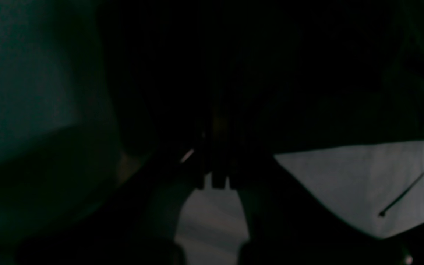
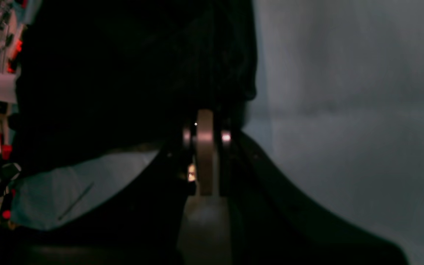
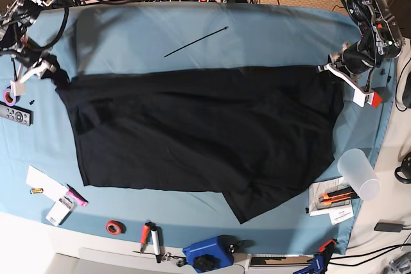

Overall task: Layout the t-shirt on the table in an organized manner, then fold the t-shirt properly
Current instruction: 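Drag the shirt corner outward with the right gripper, then release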

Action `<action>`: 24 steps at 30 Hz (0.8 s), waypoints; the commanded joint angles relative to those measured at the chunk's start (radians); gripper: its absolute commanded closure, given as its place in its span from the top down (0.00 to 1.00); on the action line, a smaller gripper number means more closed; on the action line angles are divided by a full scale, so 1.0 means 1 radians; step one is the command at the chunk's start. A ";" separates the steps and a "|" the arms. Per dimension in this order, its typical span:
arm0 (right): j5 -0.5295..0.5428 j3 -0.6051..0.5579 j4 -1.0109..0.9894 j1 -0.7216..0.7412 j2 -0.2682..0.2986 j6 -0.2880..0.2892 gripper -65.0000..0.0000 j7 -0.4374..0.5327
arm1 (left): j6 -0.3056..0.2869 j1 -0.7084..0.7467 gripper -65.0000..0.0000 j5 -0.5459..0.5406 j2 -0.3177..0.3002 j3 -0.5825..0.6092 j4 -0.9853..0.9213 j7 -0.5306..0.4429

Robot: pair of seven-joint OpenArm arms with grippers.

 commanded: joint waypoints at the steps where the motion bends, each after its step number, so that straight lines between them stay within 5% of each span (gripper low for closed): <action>1: 0.049 0.005 0.016 0.001 0.032 0.001 0.00 0.018 | -0.005 -0.002 0.00 -0.011 -0.009 -0.002 0.026 -0.004; 10: 0.148 0.097 0.016 -0.105 0.040 0.001 0.00 0.018 | -0.006 0.090 0.00 -0.038 -0.032 -0.038 0.069 0.000; 15: 0.172 0.135 0.016 -0.151 0.040 0.001 0.00 0.018 | -0.080 0.130 0.00 -0.120 -0.032 -0.066 0.076 0.020; 24: 0.253 0.135 0.016 -0.208 0.019 0.001 0.00 0.018 | -0.092 0.151 0.00 -0.153 -0.033 -0.066 0.076 0.026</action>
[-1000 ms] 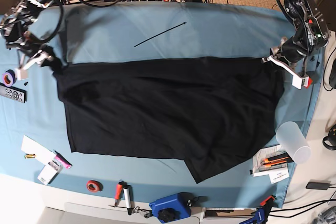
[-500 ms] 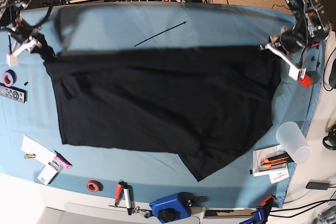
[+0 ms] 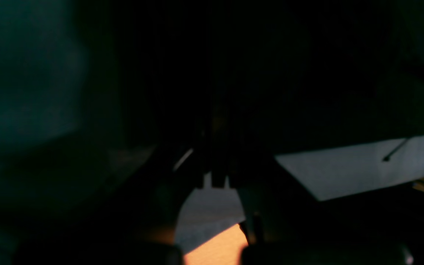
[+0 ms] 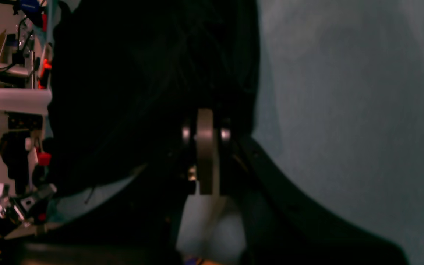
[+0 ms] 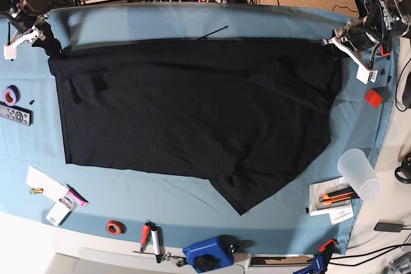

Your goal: Layout the t-shirt on the table in an organized manner, then fold the t-shirt properly

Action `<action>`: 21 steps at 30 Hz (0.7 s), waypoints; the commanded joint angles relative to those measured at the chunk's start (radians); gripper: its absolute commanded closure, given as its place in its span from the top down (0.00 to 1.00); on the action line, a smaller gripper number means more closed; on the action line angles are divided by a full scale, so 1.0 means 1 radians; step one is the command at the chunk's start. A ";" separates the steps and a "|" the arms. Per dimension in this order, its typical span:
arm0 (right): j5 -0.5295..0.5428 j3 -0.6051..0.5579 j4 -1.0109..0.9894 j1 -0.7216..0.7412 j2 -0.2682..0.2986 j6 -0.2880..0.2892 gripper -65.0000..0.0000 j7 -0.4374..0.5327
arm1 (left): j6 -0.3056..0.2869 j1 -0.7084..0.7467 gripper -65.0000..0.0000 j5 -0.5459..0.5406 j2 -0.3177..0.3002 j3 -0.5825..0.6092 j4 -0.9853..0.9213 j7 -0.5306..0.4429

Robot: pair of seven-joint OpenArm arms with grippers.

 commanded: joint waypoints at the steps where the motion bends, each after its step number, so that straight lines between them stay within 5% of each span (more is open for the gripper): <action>1: 0.029 0.009 0.015 0.005 0.026 0.001 0.00 0.020 | -0.023 -0.002 0.00 -0.024 -0.014 -0.006 0.018 -0.004; 3: 0.029 0.008 0.015 0.005 0.026 0.001 0.00 0.020 | -0.052 -0.001 0.03 -0.054 -0.014 -0.006 0.018 -0.003; 5: 0.029 0.008 0.015 0.005 0.026 0.001 0.00 0.020 | -0.055 0.000 0.23 -0.072 -0.014 -0.006 0.018 -0.004; 8: 0.029 0.008 0.015 0.005 0.027 0.001 0.21 0.020 | -0.055 0.000 0.41 -0.094 -0.014 -0.006 0.018 -0.003; 21: 0.149 0.095 0.015 0.005 0.056 0.001 0.26 0.020 | -0.075 0.001 0.42 -0.164 -0.014 -0.006 0.122 0.029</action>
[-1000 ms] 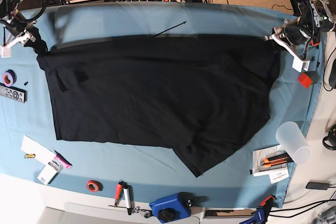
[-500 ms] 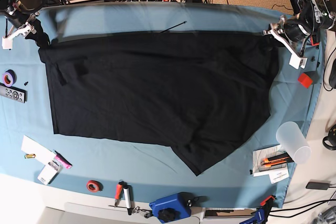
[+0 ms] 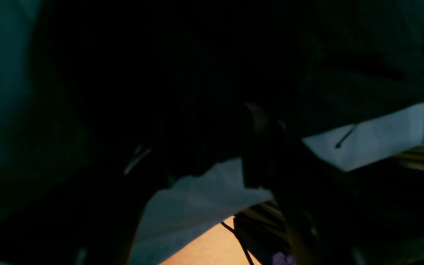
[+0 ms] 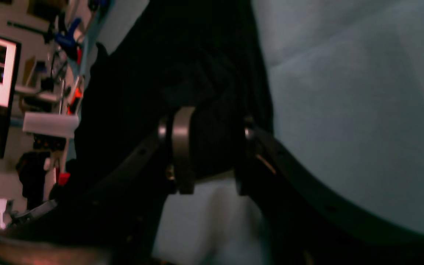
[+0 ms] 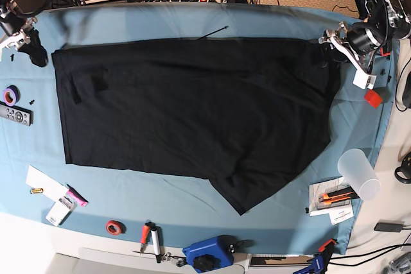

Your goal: Layout the t-shirt on the table in an organized manner, then fold the t-shirt properly

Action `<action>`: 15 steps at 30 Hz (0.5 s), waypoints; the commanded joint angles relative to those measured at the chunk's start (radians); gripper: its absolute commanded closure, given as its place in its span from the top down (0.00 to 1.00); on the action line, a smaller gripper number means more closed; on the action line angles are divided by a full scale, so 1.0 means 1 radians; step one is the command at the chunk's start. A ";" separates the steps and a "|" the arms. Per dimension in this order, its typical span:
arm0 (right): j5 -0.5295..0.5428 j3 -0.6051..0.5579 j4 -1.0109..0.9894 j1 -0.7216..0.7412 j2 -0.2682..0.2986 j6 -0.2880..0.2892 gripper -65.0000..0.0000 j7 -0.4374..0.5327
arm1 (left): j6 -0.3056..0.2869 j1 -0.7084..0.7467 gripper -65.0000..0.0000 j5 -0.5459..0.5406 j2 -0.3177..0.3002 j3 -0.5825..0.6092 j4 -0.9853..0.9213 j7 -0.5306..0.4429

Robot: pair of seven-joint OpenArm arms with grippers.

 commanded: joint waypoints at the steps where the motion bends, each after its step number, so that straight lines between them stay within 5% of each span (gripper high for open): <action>1: 0.041 0.025 0.015 0.001 0.028 0.001 0.26 0.018 | -0.018 -0.002 0.42 -0.026 -0.014 -0.006 0.025 -0.018; 15: 0.047 0.086 0.015 0.035 0.028 0.001 0.26 0.018 | -0.073 0.000 0.42 -0.026 -0.013 -0.006 0.032 -0.037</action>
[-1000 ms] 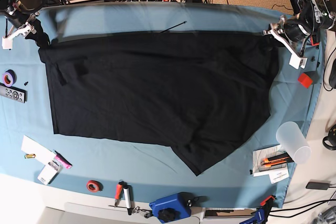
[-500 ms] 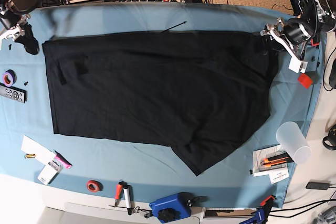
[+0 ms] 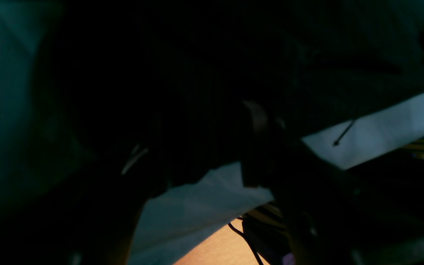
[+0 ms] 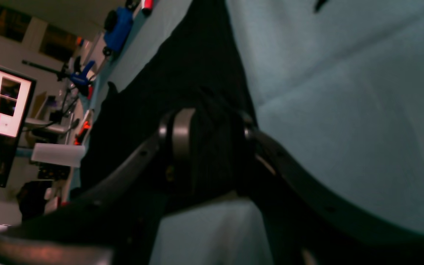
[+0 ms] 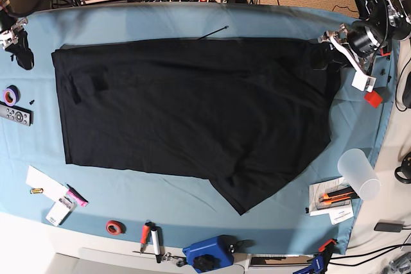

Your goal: Layout the t-shirt on the table in an organized manner, then fold the t-shirt properly

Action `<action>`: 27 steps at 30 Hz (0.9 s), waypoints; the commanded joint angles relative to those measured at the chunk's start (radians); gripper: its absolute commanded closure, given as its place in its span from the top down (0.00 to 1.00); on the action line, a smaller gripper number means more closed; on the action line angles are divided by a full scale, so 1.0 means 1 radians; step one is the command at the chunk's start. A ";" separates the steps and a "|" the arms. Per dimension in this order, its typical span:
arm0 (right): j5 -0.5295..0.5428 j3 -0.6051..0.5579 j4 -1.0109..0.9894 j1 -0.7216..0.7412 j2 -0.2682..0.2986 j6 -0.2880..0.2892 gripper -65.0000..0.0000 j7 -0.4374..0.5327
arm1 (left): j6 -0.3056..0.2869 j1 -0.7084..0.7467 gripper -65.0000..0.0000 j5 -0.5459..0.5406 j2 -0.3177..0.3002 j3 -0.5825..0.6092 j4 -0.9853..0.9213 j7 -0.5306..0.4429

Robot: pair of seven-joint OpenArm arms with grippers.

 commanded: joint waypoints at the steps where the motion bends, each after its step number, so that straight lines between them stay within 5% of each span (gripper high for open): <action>1: 0.032 0.006 0.015 0.006 0.027 0.001 0.26 0.017 | -0.008 0.000 0.42 -0.025 -0.013 -0.006 0.018 -0.018; 27: 0.031 0.005 0.015 0.019 0.027 0.001 0.26 0.017 | -0.008 0.000 0.42 -0.025 -0.013 -0.006 0.018 -0.018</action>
